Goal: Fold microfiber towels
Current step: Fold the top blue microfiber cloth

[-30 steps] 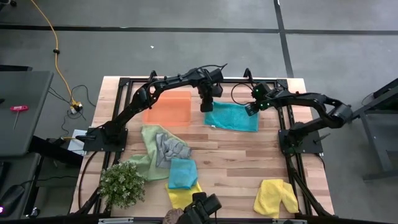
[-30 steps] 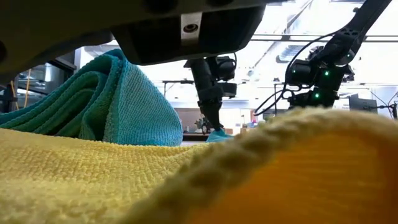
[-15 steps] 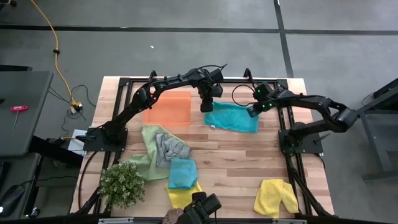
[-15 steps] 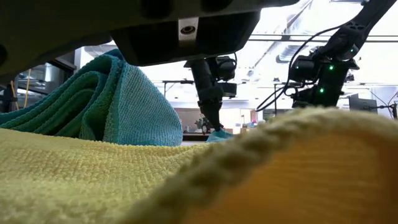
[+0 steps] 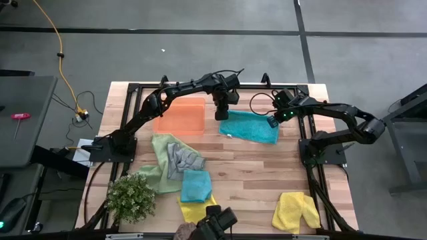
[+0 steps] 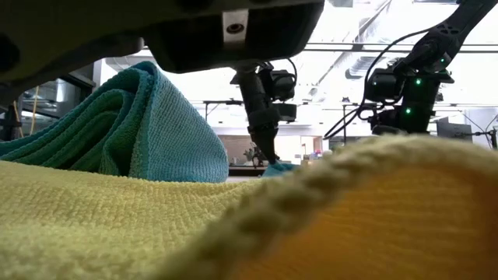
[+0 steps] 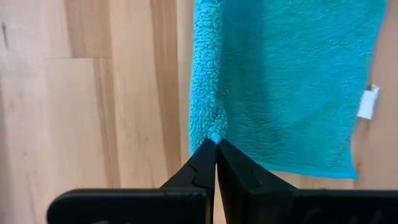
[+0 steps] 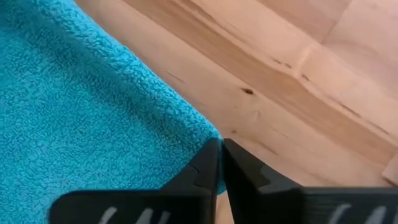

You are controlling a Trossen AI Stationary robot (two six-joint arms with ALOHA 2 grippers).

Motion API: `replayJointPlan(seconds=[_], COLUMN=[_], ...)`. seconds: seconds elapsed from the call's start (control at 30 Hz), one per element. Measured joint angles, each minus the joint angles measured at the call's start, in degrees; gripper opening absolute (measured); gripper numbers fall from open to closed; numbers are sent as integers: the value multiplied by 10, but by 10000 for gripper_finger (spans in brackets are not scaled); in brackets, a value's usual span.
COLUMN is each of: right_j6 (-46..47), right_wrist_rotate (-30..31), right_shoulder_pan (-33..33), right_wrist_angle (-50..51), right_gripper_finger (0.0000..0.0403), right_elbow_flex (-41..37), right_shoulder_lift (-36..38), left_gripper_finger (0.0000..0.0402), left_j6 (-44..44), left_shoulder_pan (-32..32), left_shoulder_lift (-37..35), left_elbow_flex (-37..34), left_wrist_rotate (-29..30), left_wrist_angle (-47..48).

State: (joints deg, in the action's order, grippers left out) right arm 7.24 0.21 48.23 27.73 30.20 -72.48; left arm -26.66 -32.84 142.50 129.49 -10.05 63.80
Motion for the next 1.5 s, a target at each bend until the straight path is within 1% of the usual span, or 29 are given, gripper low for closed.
replayJointPlan(seconds=[0.2, 0.33, 0.47, 0.53, 0.67, 1.07, 1.23, 1.5], right_j6=[-8, -9, -7, -2, 8, 53, 75, 106], right_wrist_rotate=[11, 10, 8, 7, 7, 14, 72, 133], right_shoulder_pan=[0, 0, 0, 0, -6, -64, -91, -136], right_wrist_angle=[-5, 5, 19, 33, 44, 42, 48, 79], right_gripper_finger=[2, 1, 1, 1, 0, 0, 0, 0], right_elbow_flex=[0, 0, 0, 0, -1, -1, -1, -1], right_shoulder_lift=[39, 90, 148, 175, 208, 212, 212, 212], left_gripper_finger=[0, 0, 0, 0, 0, 0, 0, 0], left_j6=[-5, -5, -1, 1, 10, 12, 12, 16], left_shoulder_pan=[-1, -1, 0, 0, 0, 4, 11, 30], left_shoulder_lift=[-1, -2, -1, -1, -1, -5, -21, -39], left_elbow_flex=[17, 33, 32, 32, 32, 31, 31, 31], left_wrist_rotate=[39, 54, 58, 75, 91, 94, 92, 89], left_wrist_angle=[12, 28, 48, 50, 44, 31, 28, 29])
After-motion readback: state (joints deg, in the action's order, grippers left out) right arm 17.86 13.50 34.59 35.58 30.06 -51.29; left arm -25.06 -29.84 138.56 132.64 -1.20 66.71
